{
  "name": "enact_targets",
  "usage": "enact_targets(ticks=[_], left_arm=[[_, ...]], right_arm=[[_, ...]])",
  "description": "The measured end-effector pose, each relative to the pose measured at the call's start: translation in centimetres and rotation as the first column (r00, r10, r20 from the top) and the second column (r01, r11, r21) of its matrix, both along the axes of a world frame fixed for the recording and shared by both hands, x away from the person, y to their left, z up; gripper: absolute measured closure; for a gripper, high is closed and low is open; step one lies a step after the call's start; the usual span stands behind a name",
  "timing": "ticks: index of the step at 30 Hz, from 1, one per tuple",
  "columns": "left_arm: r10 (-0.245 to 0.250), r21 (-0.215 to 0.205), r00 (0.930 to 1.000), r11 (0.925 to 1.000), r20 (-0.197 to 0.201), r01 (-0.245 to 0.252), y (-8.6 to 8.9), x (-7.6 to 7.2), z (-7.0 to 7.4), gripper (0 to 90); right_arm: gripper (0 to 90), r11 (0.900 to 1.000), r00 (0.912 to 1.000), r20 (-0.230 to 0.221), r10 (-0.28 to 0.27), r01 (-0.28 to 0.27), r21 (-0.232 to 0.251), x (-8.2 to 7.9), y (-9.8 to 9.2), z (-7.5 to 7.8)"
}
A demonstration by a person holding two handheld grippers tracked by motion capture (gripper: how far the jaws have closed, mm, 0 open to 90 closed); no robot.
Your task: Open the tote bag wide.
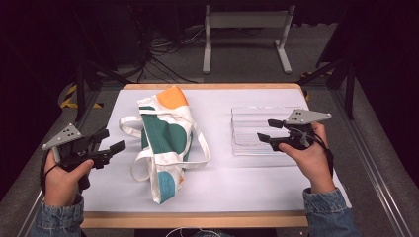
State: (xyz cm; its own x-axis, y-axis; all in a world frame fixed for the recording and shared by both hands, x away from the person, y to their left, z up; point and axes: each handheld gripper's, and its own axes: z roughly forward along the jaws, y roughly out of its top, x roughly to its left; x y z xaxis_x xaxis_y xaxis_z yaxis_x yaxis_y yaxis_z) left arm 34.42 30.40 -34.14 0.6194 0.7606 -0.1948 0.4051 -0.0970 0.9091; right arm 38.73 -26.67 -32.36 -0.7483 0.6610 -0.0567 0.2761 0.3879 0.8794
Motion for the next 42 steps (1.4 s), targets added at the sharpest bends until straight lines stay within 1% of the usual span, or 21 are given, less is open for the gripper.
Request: enact_targets(ticks=[2, 5, 6, 8, 9, 10, 12, 14, 15, 16, 17, 18, 19, 20, 22, 24, 27, 29, 36, 40, 42], left_arm=[[0.004, 0.001, 1.0, 1.0, -0.005, -0.004, 0.2, -0.2, 0.0, 20.7], [0.006, 0.002, 1.0, 1.0, -0.005, -0.006, 0.3, -0.3, 0.1, 20.4], [0.005, 0.013, 1.0, 0.9999, 0.002, -0.005, 0.3, -0.4, 0.2, 20.3], [-0.002, 0.035, 0.9998, 0.9994, 0.019, 0.002, 0.2, -0.6, 0.4, 20.4], [-0.007, 0.037, 0.9996, 0.9993, 0.026, 0.006, 0.1, -0.7, 0.5, 20.4], [-0.007, 0.037, 0.9996, 0.9993, 0.026, 0.006, 0.1, -0.7, 0.5, 20.4], [-0.015, 0.045, 0.9995, 0.9989, 0.027, 0.013, -0.1, -0.8, 0.7, 20.4], [-0.02, 0.049, 0.9994, 0.9986, 0.027, 0.019, -0.3, -0.8, 0.7, 20.4], [-0.021, 0.047, 0.9994, 0.9987, 0.026, 0.02, -0.3, -0.8, 0.7, 20.3], [-0.022, 0.046, 0.9995, 0.9987, 0.024, 0.021, -0.3, -0.8, 0.8, 20.3], [-0.022, 0.046, 0.9995, 0.9987, 0.024, 0.021, -0.3, -0.8, 0.8, 20.3], [-0.025, 0.042, 0.9994, 0.9988, 0.022, 0.024, -0.3, -0.8, 0.8, 20.3], [-0.032, 0.038, 0.9993, 0.9988, 0.019, 0.031, -0.3, -0.8, 0.8, 20.2], [-0.034, 0.036, 0.9992, 0.9988, 0.018, 0.034, -0.2, -0.8, 0.8, 20.2], [-0.034, 0.036, 0.9992, 0.9988, 0.023, 0.033, -0.2, -0.8, 0.8, 20.2], [-0.036, 0.033, 0.999, 0.9988, 0.025, 0.035, -0.2, -0.8, 0.8, 20.2], [-0.038, 0.041, 0.999, 0.9985, 0.025, 0.037, -0.2, -0.7, 0.9, 20.2], [-0.042, 0.037, 0.9989, 0.9985, 0.022, 0.041, -0.3, -0.7, 0.8, 20.1], [-0.05, 0.045, 0.9985, 0.9978, 0.021, 0.049, -0.6, -0.8, 0.9, 19.7], [-0.06, 0.046, 0.998, 0.9972, 0.019, 0.059, -0.8, -0.8, 0.9, 19.4], [-0.062, 0.045, 0.9979, 0.9971, 0.018, 0.062, -0.9, -0.8, 0.9, 19.2]], right_arm=[[37.1, 0.999, 0.9998, 0.008, 0.018, -0.018, 0.033, -0.1, 0.2, 0.4], [38.8, 0.999, 0.9996, 0.015, 0.022, -0.023, 0.037, -0.2, 0.4, 0.6], [41.7, 0.999, 0.9995, 0.014, 0.028, -0.028, 0.042, -0.2, 0.5, 0.6], [46.0, 0.996, 0.999, -0.009, 0.045, -0.044, 0.074, 0.0, 0.9, 0.6], [45.0, 0.995, 0.998, -0.018, 0.06, -0.058, 0.082, 0.2, 1.1, 0.6], [45.0, 0.995, 0.998, -0.018, 0.06, -0.058, 0.082, 0.2, 1.1, 0.6], [45.1, 0.995, 0.9972, -0.006, 0.075, -0.074, 0.062, 0.3, 1.8, 0.7], [44.1, 0.991, 0.9938, 0.029, 0.108, -0.109, 0.072, 0.2, 2.9, 1.1], [44.2, 0.989, 0.9919, 0.011, 0.126, -0.127, 0.079, 0.1, 3.4, 1.3], [42.9, 0.986, 0.9894, 0.013, 0.145, -0.145, 0.083, 0.0, 3.9, 1.4], [42.9, 0.986, 0.9894, 0.013, 0.145, -0.145, 0.083, 0.0, 3.9, 1.4], [38.5, 0.985, 0.9882, 0.014, 0.153, -0.153, 0.075, 0.0, 4.7, 1.6], [37.8, 0.986, 0.9884, 0.004, 0.152, -0.152, 0.064, -0.1, 5.3, 1.7], [38.6, 0.982, 0.9845, -0.005, 0.175, -0.174, 0.077, -0.3, 6.2, 1.8], [38.0, 0.975, 0.9795, -0.002, 0.201, -0.2, 0.092, -0.4, 7.4, 1.8], [36.2, 0.968, 0.9727, 0.005, 0.232, -0.232, 0.095, -0.4, 8.7, 1.8], [34.9, 0.961, 0.9648, 0.005, 0.263, -0.262, 0.085, -0.3, 10.2, 1.8], [34.7, 0.958, 0.9613, 0.002, 0.275, -0.275, 0.086, -0.3, 10.9, 1.8], [34.8, 0.936, 0.945, 0.021, 0.326, -0.326, 0.135, -0.7, 12.9, 1.3], [34.7, 0.932, 0.9375, 0.008, 0.348, -0.347, 0.108, -0.8, 14.1, 0.8], [34.8, 0.928, 0.934, 0.005, 0.357, -0.356, 0.108, -1.0, 14.6, 0.6]])
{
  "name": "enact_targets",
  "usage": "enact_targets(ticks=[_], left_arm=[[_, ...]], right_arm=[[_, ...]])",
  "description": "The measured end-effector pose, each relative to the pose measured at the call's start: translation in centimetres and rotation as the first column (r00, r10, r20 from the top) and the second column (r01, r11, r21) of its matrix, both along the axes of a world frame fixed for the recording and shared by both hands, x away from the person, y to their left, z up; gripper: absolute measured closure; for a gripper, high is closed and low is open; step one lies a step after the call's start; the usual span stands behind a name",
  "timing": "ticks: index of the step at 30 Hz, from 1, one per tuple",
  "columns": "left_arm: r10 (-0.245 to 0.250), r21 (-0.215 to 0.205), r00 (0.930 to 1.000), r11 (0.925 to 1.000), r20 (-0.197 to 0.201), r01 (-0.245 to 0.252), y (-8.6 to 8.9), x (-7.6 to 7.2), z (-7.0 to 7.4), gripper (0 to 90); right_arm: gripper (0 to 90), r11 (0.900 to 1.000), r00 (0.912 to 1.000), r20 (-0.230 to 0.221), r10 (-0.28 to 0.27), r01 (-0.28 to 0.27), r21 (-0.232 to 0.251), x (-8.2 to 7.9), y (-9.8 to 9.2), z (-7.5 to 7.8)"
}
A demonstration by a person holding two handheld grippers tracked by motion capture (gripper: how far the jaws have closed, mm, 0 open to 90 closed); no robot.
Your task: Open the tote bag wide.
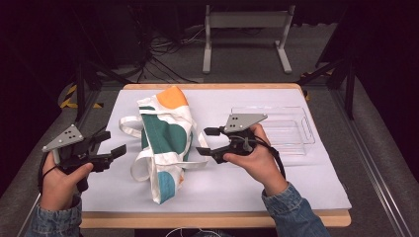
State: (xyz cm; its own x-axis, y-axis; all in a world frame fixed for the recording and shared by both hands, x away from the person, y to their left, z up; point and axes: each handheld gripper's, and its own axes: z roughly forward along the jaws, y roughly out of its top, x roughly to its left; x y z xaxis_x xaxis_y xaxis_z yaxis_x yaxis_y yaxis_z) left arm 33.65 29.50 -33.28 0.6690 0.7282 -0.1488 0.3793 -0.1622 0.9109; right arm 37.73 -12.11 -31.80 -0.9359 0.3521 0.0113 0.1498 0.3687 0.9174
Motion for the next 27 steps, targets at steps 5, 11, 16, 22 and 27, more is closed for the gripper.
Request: enact_targets(ticks=[5, 11, 16, 22, 27], left_arm=[[-0.009, -0.005, 1.0, 0.9999, 0.0, 0.009, -0.2, -0.1, 0.1, 18.5], [-0.015, -0.008, 0.9999, 0.9999, -0.003, 0.015, -0.3, -0.2, 0.2, 18.1], [-0.027, -0.006, 0.9996, 0.9996, -0.004, 0.027, -0.5, -0.2, 0.2, 17.7], [-0.035, -0.021, 0.9994, 0.9992, -0.005, 0.035, -0.5, -0.3, 0.3, 17.7], [-0.046, -0.021, 0.9989, 0.9987, -0.01, 0.046, -0.7, -0.3, 0.2, 17.4]], right_arm=[[34.7, 0.999, 0.9989, -0.015, 0.045, -0.045, -0.012, -0.3, 1.4, -0.9], [34.7, 0.996, 0.9961, -0.035, 0.081, -0.082, -0.034, -0.5, 2.7, -2.0], [34.7, 0.992, 0.9926, -0.06, 0.106, -0.109, -0.057, -0.4, 3.8, -3.0], [37.4, 0.988, 0.9893, -0.069, 0.129, -0.134, -0.077, -0.4, 4.7, -3.9], [49.8, 0.982, 0.9868, -0.063, 0.149, -0.155, -0.104, -0.5, 5.0, -4.3]])
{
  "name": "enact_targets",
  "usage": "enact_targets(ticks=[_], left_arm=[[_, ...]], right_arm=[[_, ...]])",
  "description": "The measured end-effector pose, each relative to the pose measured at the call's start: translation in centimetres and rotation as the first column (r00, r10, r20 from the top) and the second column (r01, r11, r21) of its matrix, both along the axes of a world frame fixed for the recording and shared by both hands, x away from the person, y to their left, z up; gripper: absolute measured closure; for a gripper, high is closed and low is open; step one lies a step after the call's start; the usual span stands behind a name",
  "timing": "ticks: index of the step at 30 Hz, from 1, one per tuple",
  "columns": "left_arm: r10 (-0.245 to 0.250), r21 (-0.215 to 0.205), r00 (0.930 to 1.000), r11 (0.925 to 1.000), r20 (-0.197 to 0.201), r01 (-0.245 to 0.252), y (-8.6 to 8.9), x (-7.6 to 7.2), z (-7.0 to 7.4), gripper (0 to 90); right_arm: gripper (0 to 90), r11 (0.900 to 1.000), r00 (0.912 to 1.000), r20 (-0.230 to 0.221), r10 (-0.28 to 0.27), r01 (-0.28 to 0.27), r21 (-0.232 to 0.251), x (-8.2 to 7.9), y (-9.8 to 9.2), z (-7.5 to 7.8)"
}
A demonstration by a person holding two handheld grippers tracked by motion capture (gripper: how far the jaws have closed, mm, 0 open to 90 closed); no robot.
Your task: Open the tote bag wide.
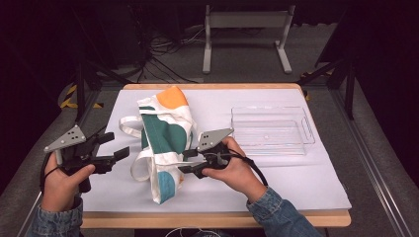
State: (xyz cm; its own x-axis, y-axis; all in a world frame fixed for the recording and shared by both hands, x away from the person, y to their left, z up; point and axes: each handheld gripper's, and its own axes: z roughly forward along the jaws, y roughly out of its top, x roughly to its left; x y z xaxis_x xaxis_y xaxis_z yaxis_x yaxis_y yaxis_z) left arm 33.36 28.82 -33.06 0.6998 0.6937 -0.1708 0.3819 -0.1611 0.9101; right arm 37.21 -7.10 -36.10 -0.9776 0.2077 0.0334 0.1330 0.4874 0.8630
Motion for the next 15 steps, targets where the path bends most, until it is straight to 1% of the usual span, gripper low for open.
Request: enact_targets(ticks=[1, 4, 6, 7, 9, 11, 12, 15], left_arm=[[-0.006, 0.001, 1.0, 1.0, 0.001, 0.006, 0.02, 0.02, 0.01, 17.3], [-0.008, -0.001, 1.0, 1.0, -0.005, 0.008, 0.08, -0.01, 0.01, 16.8], [-0.009, -0.003, 0.9999, 1.0, -0.015, 0.009, 0.03, -0.03, -0.05, 16.5], [-0.014, 0.003, 0.9999, 0.9999, -0.01, 0.014, 0.02, 0.03, -0.08, 16.3], [-0.021, 0.006, 0.9997, 0.9998, -0.014, 0.021, -0.16, 0.02, -0.12, 16.1], [-0.025, 0.009, 0.9996, 0.9997, -0.014, 0.025, -0.22, 0.02, -0.14, 16.1], [-0.038, 0.019, 0.9992, 0.9991, -0.014, 0.039, -0.37, 0.05, -0.18, 16.1], [-0.059, 0.037, 0.9982, 0.9976, -0.008, 0.059, -0.57, 0.1, -0.25, 16.0]], right_arm=[[51.3, 1.0, 1.0, 0.007, 0.003, -0.003, -0.003, -0.03, 0.05, -0.03], [61.9, 1.0, 0.9999, 0.01, 0.011, -0.01, -0.007, -0.19, 0.02, 0.03], [71.3, 1.0, 0.9998, 0.014, 0.015, -0.015, -0.012, -0.25, -0.05, 0.11], [76.5, 1.0, 0.9997, 0.018, 0.018, -0.018, -0.015, -0.31, -0.12, 0.18], [84.4, 1.0, 0.9993, 0.029, 0.024, -0.024, -0.017, -0.4, -0.23, 0.3], [85.8, 0.999, 0.999, 0.035, 0.029, -0.028, -0.017, -0.44, -0.26, 0.36], [86.4, 0.999, 0.9989, 0.037, 0.029, -0.028, -0.016, -0.47, -0.28, 0.4], [87.0, 1.0, 0.9989, 0.04, 0.024, -0.024, -0.005, -0.52, -0.4, 0.54]])
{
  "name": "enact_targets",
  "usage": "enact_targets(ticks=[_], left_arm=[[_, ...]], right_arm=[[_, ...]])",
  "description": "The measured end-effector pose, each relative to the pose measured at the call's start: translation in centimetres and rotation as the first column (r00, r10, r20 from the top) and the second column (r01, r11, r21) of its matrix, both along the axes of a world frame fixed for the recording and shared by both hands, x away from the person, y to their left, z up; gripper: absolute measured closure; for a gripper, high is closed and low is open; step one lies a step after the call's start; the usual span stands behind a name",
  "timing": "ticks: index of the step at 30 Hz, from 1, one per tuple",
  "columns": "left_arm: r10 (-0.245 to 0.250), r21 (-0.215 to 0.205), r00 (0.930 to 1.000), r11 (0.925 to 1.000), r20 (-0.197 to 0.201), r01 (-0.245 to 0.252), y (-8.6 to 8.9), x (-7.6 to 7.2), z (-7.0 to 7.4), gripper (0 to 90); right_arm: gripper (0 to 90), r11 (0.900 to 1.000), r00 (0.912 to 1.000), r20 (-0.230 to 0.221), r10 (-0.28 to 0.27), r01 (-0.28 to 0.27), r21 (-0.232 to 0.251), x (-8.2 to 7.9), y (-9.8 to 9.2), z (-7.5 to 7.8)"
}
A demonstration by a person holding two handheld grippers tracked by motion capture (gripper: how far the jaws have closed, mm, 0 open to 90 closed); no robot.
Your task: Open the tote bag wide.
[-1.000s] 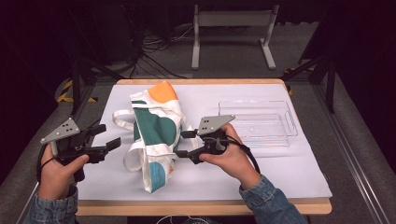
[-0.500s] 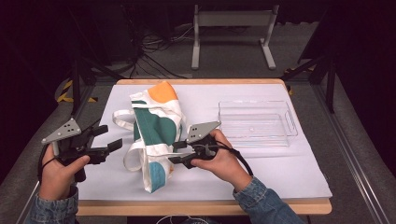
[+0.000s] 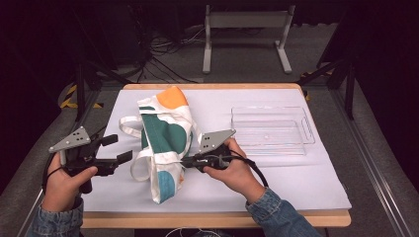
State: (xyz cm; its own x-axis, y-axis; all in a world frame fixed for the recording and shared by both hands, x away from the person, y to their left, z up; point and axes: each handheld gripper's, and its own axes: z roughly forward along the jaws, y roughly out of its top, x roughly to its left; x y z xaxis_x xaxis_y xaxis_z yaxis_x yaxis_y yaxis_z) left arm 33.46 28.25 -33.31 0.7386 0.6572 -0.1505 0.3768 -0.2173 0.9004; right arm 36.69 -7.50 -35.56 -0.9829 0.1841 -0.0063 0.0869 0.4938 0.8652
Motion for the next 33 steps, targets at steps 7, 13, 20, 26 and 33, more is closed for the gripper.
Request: enact_targets(ticks=[7, 13, 20, 26, 33], left_arm=[[-0.064, 0.015, 0.9979, 0.9978, -0.008, 0.064, -1.0, 0.0, -0.3, 19.5], [-0.134, 0.061, 0.9902, 0.9889, -0.04, 0.136, -2.2, 0.4, -1.0, 28.7], [-0.188, 0.07, 0.9794, 0.9787, -0.075, 0.193, -2.8, 0.4, -1.3, 45.7], [-0.192, 0.083, 0.9785, 0.9767, -0.074, 0.198, -2.6, 0.3, -1.2, 65.1], [-0.204, 0.057, 0.9769, 0.9765, -0.064, 0.208, -2.6, 0.2, -0.9, 78.2]], right_arm=[[87.1, 1.0, 1.0, -0.003, -0.009, 0.009, 0.016, 0.0, -0.2, 0.2], [87.0, 1.0, 0.9999, -0.009, -0.011, 0.011, 0.017, 0.0, -0.3, 0.2], [87.0, 1.0, 0.9999, -0.01, -0.009, 0.009, 0.018, -0.1, -0.3, 0.3], [87.0, 1.0, 0.9999, -0.009, -0.01, 0.01, 0.017, -0.1, -0.3, 0.3], [87.1, 1.0, 0.9999, -0.005, -0.011, 0.011, 0.025, -0.2, -0.4, 0.4]])
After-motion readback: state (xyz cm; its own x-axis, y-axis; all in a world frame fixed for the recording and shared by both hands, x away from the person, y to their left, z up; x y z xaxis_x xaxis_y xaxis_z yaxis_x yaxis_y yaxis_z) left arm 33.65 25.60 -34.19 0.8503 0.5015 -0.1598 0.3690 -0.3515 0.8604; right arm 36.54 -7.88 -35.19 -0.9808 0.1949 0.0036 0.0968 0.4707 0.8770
